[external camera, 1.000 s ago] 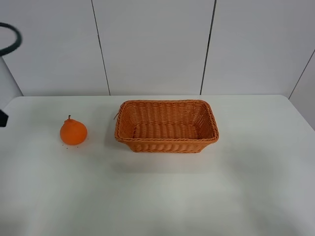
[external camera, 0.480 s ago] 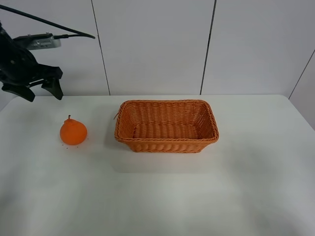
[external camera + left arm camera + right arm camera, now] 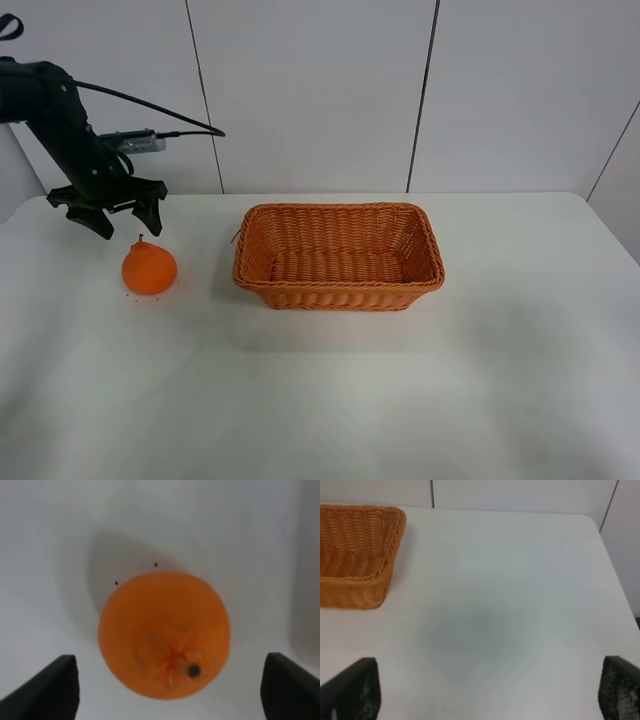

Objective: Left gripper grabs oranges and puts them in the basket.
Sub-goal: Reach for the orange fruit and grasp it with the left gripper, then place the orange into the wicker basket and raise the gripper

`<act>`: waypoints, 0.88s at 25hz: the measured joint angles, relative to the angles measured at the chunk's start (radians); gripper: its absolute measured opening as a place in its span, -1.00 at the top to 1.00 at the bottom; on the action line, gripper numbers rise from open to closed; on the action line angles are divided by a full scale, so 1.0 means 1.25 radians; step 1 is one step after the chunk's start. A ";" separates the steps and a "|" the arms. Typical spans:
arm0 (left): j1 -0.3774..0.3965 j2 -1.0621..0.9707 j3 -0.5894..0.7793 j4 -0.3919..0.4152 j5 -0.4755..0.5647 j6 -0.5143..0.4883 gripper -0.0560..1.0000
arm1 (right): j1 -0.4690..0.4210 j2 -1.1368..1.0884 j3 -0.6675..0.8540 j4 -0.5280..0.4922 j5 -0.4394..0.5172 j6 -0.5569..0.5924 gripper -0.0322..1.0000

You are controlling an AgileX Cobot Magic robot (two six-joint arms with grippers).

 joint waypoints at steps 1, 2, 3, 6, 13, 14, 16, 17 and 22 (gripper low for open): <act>0.000 0.014 0.000 0.000 -0.003 0.001 -0.71 | 0.000 0.000 0.000 0.000 0.000 0.000 -0.41; 0.000 0.028 0.000 0.000 -0.007 0.001 -0.71 | 0.000 0.000 0.000 0.000 0.000 0.000 -0.41; 0.000 0.042 0.000 0.000 -0.008 0.001 -0.71 | 0.000 0.000 0.000 0.000 0.000 0.000 -0.41; 0.000 0.077 0.000 -0.001 -0.008 0.001 -0.71 | 0.000 0.000 0.000 0.000 0.000 0.000 -0.41; -0.002 0.118 0.001 -0.010 -0.014 0.001 -0.51 | 0.000 0.000 0.000 0.000 0.000 0.000 -0.41; -0.002 0.118 0.001 -0.010 -0.016 0.001 -0.35 | 0.000 0.000 0.000 0.000 0.000 0.000 -0.41; -0.002 0.118 0.001 -0.010 -0.013 0.001 0.14 | 0.000 0.000 0.000 0.000 0.000 0.000 -0.41; -0.002 0.117 0.000 -0.010 -0.009 0.001 0.33 | 0.000 0.000 0.000 0.000 0.000 0.000 -0.41; -0.002 0.094 -0.029 -0.008 0.043 0.001 0.46 | 0.000 0.000 0.000 0.000 0.000 0.000 -0.41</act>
